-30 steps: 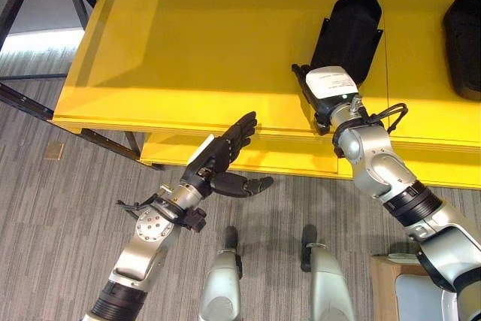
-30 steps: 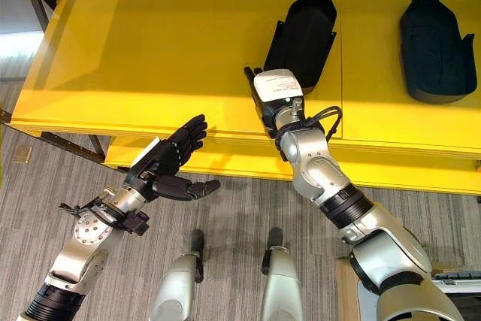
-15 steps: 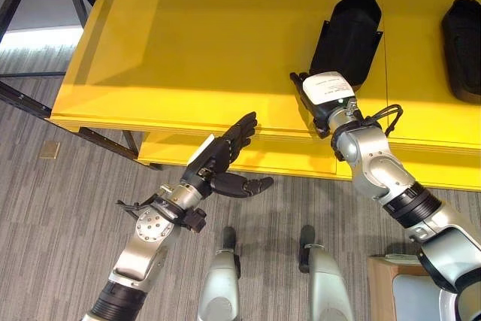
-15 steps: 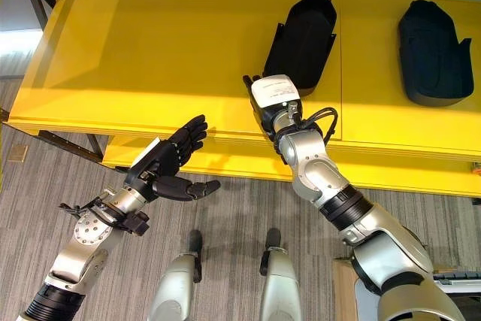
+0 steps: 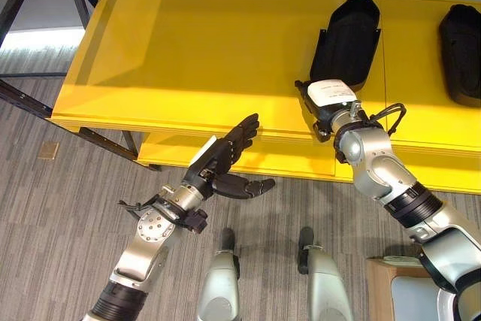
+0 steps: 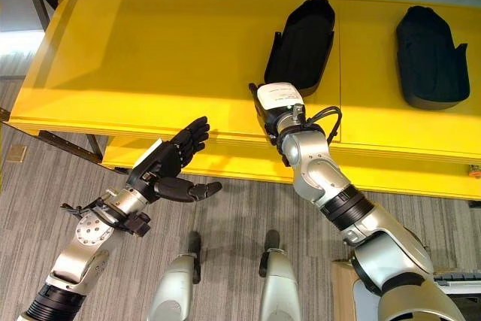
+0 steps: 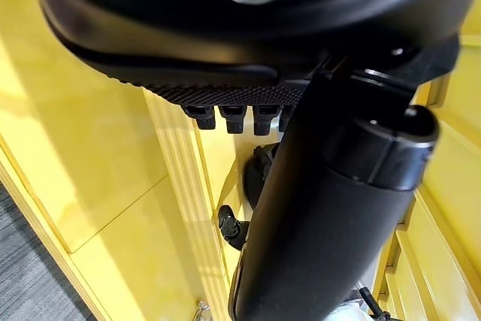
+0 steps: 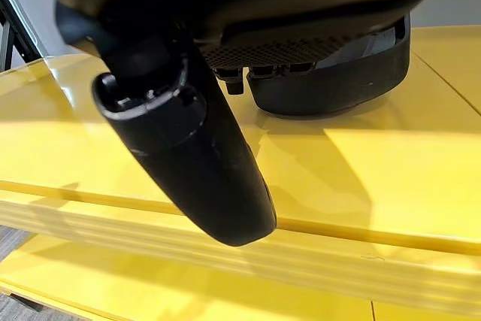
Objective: Move parts from the plastic box to the shelf.
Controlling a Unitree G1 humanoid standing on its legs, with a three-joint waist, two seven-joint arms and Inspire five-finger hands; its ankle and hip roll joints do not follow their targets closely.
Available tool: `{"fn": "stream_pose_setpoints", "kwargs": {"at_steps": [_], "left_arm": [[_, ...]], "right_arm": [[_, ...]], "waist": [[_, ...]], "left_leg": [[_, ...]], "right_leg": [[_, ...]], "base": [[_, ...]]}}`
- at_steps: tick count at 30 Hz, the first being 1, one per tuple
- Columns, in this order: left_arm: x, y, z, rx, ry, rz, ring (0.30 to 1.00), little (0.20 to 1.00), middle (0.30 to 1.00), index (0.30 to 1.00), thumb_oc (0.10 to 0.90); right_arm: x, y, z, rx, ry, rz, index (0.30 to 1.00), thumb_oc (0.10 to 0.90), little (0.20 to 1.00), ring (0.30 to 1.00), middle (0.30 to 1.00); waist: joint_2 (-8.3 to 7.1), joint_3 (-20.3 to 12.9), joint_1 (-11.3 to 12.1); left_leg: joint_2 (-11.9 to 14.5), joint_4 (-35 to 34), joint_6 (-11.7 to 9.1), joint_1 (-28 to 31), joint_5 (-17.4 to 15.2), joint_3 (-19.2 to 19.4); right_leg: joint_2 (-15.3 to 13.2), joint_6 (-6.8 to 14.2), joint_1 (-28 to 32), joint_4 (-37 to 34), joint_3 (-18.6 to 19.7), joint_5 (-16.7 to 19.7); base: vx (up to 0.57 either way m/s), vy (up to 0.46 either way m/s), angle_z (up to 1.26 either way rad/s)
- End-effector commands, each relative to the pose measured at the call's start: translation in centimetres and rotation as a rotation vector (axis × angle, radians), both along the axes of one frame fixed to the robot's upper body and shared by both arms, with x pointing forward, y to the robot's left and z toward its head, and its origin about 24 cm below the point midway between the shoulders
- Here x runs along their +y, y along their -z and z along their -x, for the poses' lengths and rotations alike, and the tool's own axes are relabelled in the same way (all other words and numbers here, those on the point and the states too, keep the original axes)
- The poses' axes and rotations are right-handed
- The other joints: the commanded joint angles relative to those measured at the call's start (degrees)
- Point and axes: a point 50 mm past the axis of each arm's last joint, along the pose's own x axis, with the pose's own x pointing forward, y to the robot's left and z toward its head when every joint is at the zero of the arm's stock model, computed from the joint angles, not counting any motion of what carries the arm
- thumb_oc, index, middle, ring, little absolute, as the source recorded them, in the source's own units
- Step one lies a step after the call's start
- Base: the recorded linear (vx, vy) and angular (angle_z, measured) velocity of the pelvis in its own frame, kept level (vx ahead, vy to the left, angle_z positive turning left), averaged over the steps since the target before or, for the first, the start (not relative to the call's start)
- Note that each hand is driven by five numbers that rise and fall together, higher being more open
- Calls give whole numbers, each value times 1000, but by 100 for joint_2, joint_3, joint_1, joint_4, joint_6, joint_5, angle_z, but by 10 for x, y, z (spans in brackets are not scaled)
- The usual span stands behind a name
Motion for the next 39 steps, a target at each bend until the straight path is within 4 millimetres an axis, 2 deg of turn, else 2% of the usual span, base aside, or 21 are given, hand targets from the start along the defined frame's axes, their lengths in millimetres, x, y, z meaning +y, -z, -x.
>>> {"fn": "stream_pose_setpoints", "kwargs": {"at_steps": [1, 28, 39], "left_arm": [[-8, -47, 9, -254, 81, -13, 1000, 1000, 1000, 1000, 900], [-8, -44, 10, -245, 92, -22, 1000, 1000, 1000, 1000, 900], [-4, -44, 11, -241, 76, -27, 1000, 1000, 1000, 1000, 900]], "right_arm": [[45, 43, 15, 247, -197, -23, 1000, 900, 1000, 1000, 1000], [42, 50, 12, 262, -167, -8, 1000, 900, 1000, 1000, 1000], [23, 45, 12, 258, -115, 12, 1000, 900, 1000, 1000, 1000]], "waist": [[-146, 110, 162], [-152, 72, 211], [-197, 84, 153]], "left_leg": [[-420, 137, 512, 3, -47, -134], [-396, 181, 498, -1, -45, -113], [-361, 196, 499, 6, -48, -87]], "right_leg": [[378, -112, 527, 155, 6, -435], [383, -125, 616, 120, -32, -439], [414, -135, 612, 169, -21, -465]], "base": [[0, 0, 0], [0, 0, 0], [0, 0, 0]]}}
